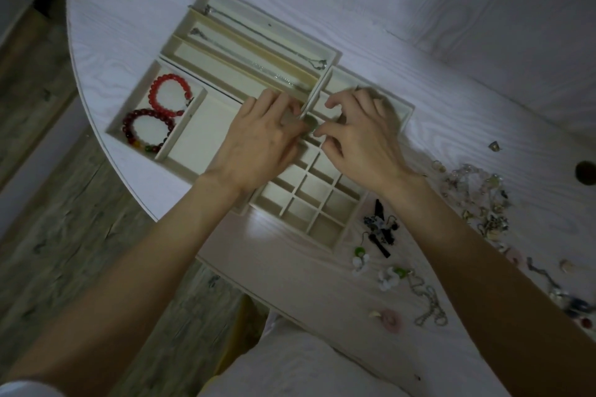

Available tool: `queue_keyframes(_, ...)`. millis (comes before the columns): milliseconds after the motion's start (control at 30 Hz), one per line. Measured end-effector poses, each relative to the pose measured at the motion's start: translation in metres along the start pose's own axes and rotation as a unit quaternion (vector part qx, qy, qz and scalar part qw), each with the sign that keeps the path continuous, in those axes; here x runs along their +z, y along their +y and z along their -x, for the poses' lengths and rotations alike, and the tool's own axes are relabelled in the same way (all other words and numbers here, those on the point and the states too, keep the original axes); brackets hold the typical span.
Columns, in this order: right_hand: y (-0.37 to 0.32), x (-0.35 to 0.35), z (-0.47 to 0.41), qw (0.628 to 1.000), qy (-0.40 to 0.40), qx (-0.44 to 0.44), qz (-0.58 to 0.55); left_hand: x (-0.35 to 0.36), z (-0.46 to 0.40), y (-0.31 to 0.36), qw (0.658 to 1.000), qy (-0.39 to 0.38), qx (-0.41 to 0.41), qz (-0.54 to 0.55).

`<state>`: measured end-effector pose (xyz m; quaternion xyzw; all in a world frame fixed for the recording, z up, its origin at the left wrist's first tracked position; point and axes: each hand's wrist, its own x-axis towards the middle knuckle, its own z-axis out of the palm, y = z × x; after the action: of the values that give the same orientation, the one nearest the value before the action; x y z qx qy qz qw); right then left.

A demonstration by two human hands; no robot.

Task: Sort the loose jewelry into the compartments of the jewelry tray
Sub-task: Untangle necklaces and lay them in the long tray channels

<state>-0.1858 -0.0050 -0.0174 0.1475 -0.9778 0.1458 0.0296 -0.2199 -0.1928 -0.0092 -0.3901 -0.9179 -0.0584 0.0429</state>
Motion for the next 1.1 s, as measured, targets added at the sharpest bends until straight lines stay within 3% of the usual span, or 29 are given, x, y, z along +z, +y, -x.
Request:
queue_keyframes(167, 0.005, 0.002, 0.003, 1.0, 0.005, 0.0, 0.0, 0.001, -0.005, 0.001, 1.0, -0.019, 0.018, -0.016)
queue_keyframes(367, 0.006, 0.008, 0.008, 0.996, 0.004, 0.037, -0.081, -0.002, -0.005, -0.001, 1.0, -0.017, -0.002, -0.01)
queue_keyframes(500, 0.006, -0.012, 0.014, 0.966, 0.046, 0.1, -0.235, -0.006, -0.003, 0.005, 1.0, -0.012, -0.005, 0.01)
queue_keyframes(600, 0.018, -0.037, 0.046, 0.947, 0.1, 0.159, -0.259, -0.012, 0.001, 0.026, 0.996, 0.035, -0.035, 0.076)
queue_keyframes(800, 0.038, -0.046, 0.156, 0.95, 0.06, 0.25, -0.178, 0.001, 0.013, 0.107, 0.982, 0.025, -0.06, 0.177)
queue_keyframes(933, 0.03, -0.029, 0.192, 0.967, 0.024, 0.24, -0.083, 0.016, 0.022, 0.125, 0.978, 0.019, -0.114, 0.173)
queue_keyframes(1100, 0.031, -0.031, 0.214, 0.971, 0.035, 0.235, -0.003, 0.021, 0.026, 0.132, 0.977, 0.02, -0.14, 0.162)
